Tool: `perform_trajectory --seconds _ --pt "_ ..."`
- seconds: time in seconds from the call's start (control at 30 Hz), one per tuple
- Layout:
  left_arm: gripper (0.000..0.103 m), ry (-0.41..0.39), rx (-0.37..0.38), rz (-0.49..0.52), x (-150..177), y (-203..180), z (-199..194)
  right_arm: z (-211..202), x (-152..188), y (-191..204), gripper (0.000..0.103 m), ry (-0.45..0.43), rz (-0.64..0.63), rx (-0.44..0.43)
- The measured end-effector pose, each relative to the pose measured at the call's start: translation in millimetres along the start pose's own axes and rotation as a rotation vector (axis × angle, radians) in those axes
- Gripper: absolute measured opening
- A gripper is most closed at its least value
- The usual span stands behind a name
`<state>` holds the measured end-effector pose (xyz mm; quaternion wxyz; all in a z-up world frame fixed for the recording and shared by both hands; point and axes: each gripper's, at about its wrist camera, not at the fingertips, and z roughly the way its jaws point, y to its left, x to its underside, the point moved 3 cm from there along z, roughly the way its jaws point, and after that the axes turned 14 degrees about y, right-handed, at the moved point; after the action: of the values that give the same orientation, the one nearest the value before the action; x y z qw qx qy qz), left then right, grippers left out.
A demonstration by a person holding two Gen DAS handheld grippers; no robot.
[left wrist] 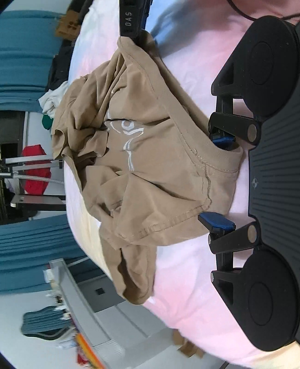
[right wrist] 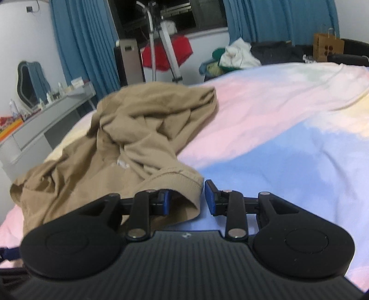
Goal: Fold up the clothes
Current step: 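Lift the T-shirt high with both grippers to hang it open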
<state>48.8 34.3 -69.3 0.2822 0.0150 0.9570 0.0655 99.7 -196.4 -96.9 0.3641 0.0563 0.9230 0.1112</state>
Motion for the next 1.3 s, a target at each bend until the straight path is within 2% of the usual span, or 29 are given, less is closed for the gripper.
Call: perform_trajectory --seconds 0.03,0.1,0.13,0.17,0.2,0.27,0.33,0.43,0.63,0.8,0.93,1.13,1.23,1.3 --pt "0.059 0.004 -0.011 -0.025 0 4 2 2 2 1 0.035 0.011 -0.005 0.007" --pt "0.053 0.018 -0.015 -0.08 0 14 5 6 5 -2 0.034 0.021 -0.004 0.039" --pt "0.039 0.015 -0.014 -0.104 0 19 4 7 7 -6 0.032 0.028 0.014 0.044" --pt "0.031 0.01 -0.012 -0.126 1 23 2 8 8 -11 0.032 0.036 0.038 0.044" --pt "0.029 0.001 -0.007 -0.145 1 28 0 7 9 -15 0.03 0.036 0.065 0.034" --pt "0.018 -0.029 0.003 -0.177 0 35 -7 2 8 -16 0.022 0.016 0.086 0.004" --pt "0.008 -0.097 0.007 -0.187 -2 37 -20 -9 7 -7 0.005 -0.033 0.051 -0.028" --pt "0.007 -0.268 0.063 -0.222 -8 42 -55 -40 0 10 0.005 -0.152 -0.008 -0.056" --pt "0.004 -0.536 0.139 -0.281 -43 70 -156 -163 -48 36 0.004 -0.446 -0.051 -0.117" --pt "0.004 -0.752 0.196 -0.284 -88 100 -277 -289 -102 66 0.004 -0.669 -0.102 -0.167" --pt "0.004 -0.897 0.248 -0.261 -112 124 -386 -391 -134 88 0.004 -0.821 -0.114 -0.206" --pt "0.004 -1.046 0.313 -0.182 -112 149 -529 -531 -145 115 0.005 -0.963 -0.147 -0.249" --pt "0.004 -1.068 0.366 -0.143 -107 154 -574 -580 -144 119 0.005 -0.991 -0.145 -0.273" --pt "0.004 -1.052 0.385 -0.129 -115 150 -575 -599 -144 115 0.005 -0.997 -0.14 -0.285"
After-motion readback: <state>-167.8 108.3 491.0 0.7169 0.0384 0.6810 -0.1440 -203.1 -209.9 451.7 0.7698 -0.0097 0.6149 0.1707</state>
